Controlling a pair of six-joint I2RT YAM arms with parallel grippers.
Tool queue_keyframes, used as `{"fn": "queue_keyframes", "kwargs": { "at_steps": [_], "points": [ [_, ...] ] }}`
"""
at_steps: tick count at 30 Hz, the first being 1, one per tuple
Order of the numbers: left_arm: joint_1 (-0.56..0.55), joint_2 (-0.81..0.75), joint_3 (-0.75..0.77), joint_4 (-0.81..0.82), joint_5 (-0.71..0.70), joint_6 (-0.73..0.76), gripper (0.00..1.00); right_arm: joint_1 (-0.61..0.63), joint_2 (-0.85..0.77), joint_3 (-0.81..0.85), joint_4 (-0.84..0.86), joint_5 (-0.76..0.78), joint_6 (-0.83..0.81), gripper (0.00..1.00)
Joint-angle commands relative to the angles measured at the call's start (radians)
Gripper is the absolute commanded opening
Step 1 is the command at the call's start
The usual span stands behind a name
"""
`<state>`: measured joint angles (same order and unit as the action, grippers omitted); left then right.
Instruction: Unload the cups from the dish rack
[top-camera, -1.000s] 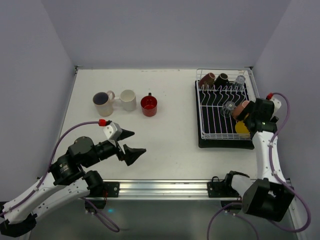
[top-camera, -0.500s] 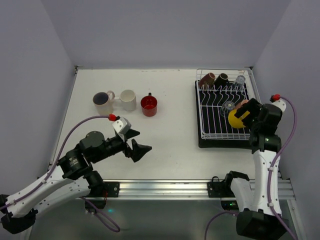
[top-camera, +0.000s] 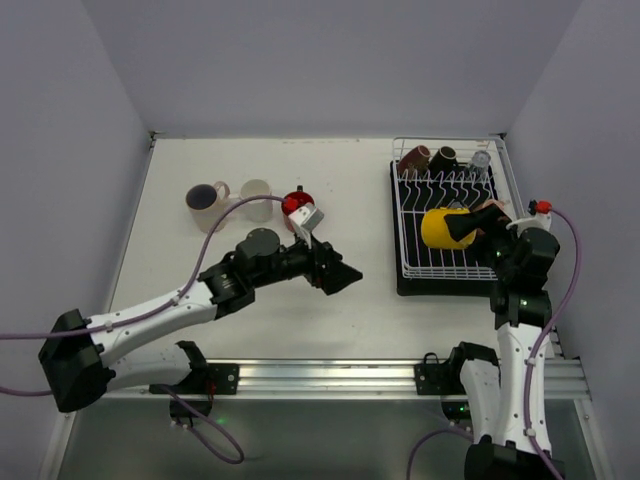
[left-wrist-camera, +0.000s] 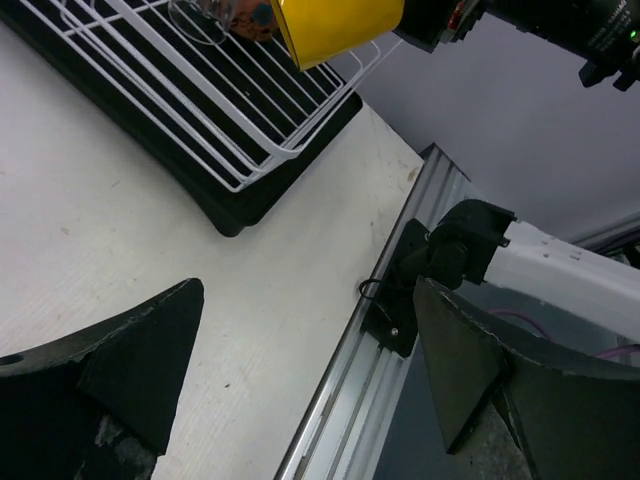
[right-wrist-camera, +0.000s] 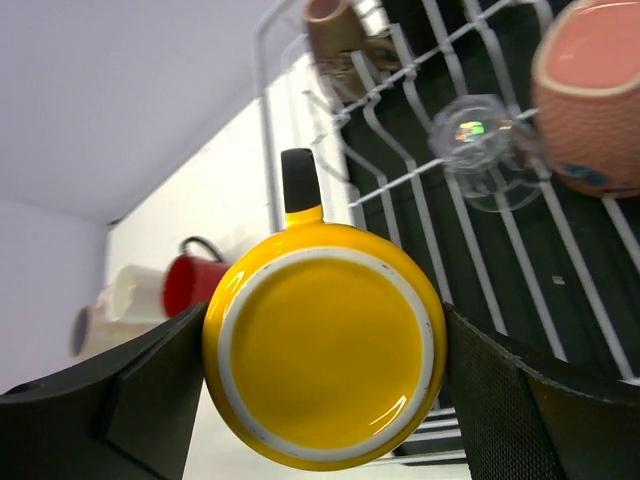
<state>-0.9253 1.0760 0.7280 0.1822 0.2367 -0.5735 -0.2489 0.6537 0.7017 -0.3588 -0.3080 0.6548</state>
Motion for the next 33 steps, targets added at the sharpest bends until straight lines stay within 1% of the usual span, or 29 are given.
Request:
{"fn": "queue_keyframes", "kwargs": {
  "at_steps": [1,3,4,5,9,11,14,17,19,22,26,27,28,29,30,31,33],
  "points": [
    [-0.004,0.100,0.117,0.246,0.055,-0.104,0.90,0.007,-0.075,-0.010,0.260,-0.241,0.152,0.39],
    [-0.006,0.174,0.139,0.310,0.072,-0.127,0.89,0.010,-0.101,-0.034,0.296,-0.304,0.192,0.39],
    [-0.004,0.197,0.161,0.322,0.076,-0.143,0.88,0.010,-0.109,-0.048,0.325,-0.381,0.248,0.39],
    [-0.004,0.220,0.174,0.333,0.076,-0.147,0.88,0.014,-0.115,-0.076,0.387,-0.416,0.273,0.39],
    [-0.003,0.330,0.228,0.390,0.081,-0.184,0.86,0.019,-0.163,-0.111,0.452,-0.500,0.342,0.39],
    [-0.004,0.357,0.248,0.416,0.092,-0.213,0.85,0.022,-0.170,-0.123,0.486,-0.552,0.373,0.39],
    [-0.003,0.397,0.261,0.476,0.121,-0.252,0.84,0.028,-0.180,-0.149,0.540,-0.595,0.414,0.39],
    [-0.003,0.436,0.257,0.562,0.182,-0.299,0.81,0.042,-0.178,-0.176,0.578,-0.614,0.439,0.39],
    [-0.004,0.444,0.245,0.637,0.200,-0.340,0.74,0.051,-0.172,-0.198,0.607,-0.620,0.456,0.39],
    [-0.004,0.464,0.229,0.727,0.231,-0.387,0.67,0.085,-0.163,-0.226,0.644,-0.617,0.477,0.39],
    [-0.004,0.481,0.223,0.806,0.274,-0.428,0.51,0.167,-0.146,-0.235,0.652,-0.568,0.471,0.39],
    [-0.004,0.481,0.217,0.816,0.276,-0.431,0.29,0.183,-0.140,-0.237,0.652,-0.556,0.465,0.39],
    [-0.004,0.478,0.212,0.816,0.276,-0.434,0.19,0.210,-0.135,-0.240,0.662,-0.533,0.467,0.39],
    [-0.004,0.472,0.208,0.816,0.274,-0.433,0.13,0.224,-0.132,-0.242,0.669,-0.520,0.465,0.39],
    [-0.004,0.458,0.203,0.806,0.270,-0.427,0.00,0.235,-0.125,-0.243,0.673,-0.513,0.467,0.40],
    [-0.004,0.446,0.191,0.794,0.265,-0.410,0.00,0.241,-0.120,-0.242,0.681,-0.500,0.467,0.41],
    [-0.004,0.404,0.173,0.749,0.248,-0.384,0.00,0.272,-0.112,-0.245,0.687,-0.487,0.467,0.53]
  ]
}}
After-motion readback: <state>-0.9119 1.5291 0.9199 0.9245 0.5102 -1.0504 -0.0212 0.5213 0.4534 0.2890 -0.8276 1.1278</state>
